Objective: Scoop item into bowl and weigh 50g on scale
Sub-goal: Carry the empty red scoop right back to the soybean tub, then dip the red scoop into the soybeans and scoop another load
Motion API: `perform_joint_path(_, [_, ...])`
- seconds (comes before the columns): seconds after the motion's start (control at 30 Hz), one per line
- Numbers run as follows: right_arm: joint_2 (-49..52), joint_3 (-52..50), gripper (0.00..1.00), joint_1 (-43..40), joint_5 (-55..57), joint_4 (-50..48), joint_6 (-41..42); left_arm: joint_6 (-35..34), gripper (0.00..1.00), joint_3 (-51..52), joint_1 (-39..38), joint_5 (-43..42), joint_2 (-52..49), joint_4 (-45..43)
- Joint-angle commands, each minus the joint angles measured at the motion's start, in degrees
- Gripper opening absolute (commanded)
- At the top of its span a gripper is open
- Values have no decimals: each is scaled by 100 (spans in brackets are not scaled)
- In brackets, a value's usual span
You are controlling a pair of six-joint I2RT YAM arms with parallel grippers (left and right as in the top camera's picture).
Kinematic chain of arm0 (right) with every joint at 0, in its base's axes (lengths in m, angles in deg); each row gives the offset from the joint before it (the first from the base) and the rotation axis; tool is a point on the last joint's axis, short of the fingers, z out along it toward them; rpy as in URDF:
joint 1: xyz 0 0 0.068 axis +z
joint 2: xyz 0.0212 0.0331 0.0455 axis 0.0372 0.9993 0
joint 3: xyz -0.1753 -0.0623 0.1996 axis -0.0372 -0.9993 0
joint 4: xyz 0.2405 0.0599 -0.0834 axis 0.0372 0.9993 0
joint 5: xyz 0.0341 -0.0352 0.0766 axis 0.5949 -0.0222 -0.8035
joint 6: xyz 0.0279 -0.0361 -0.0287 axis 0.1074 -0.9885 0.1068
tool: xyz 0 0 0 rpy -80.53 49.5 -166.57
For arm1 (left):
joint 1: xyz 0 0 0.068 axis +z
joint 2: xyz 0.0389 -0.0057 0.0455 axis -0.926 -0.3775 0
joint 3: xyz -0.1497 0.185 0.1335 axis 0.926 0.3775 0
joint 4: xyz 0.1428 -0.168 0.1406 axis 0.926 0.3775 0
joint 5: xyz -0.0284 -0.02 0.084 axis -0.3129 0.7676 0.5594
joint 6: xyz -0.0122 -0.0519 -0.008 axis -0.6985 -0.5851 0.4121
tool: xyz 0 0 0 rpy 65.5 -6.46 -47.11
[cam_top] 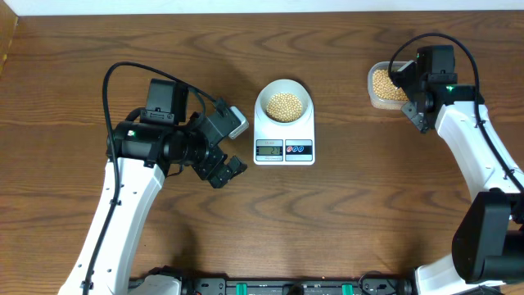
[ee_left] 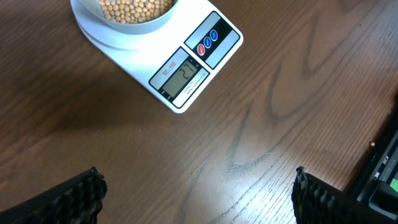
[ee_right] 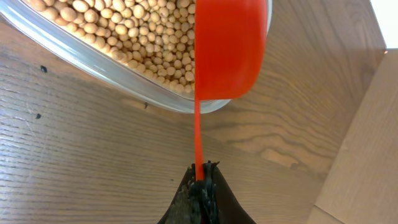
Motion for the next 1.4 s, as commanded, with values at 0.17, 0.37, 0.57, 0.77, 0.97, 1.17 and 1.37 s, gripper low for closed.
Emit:
perform_joint_path(0.17, [251, 103, 1, -48, 240, -212, -459, 74, 98, -76, 26, 55, 83, 33])
perform_joint_path(0.37, [544, 103, 1, -37, 835, -498, -459, 74, 98, -76, 26, 55, 83, 33])
perform_joint_path(0.57, [643, 103, 1, -15, 662, -535, -444, 74, 98, -79, 26, 55, 83, 33])
perform_joint_path(0.77, [640, 103, 1, 44, -476, -109, -387, 74, 98, -76, 26, 55, 83, 33])
perform_joint_path(0.97, [640, 105, 1, 37, -1370, 79, 138, 74, 98, -76, 26, 55, 83, 33])
perform_joint_path(1.17, [640, 103, 1, -39, -2212, 74, 905, 74, 98, -76, 26, 55, 83, 33])
perform_joint_path(1.37, [640, 103, 1, -236, -2859, 127, 1663, 74, 98, -76, 26, 55, 83, 33])
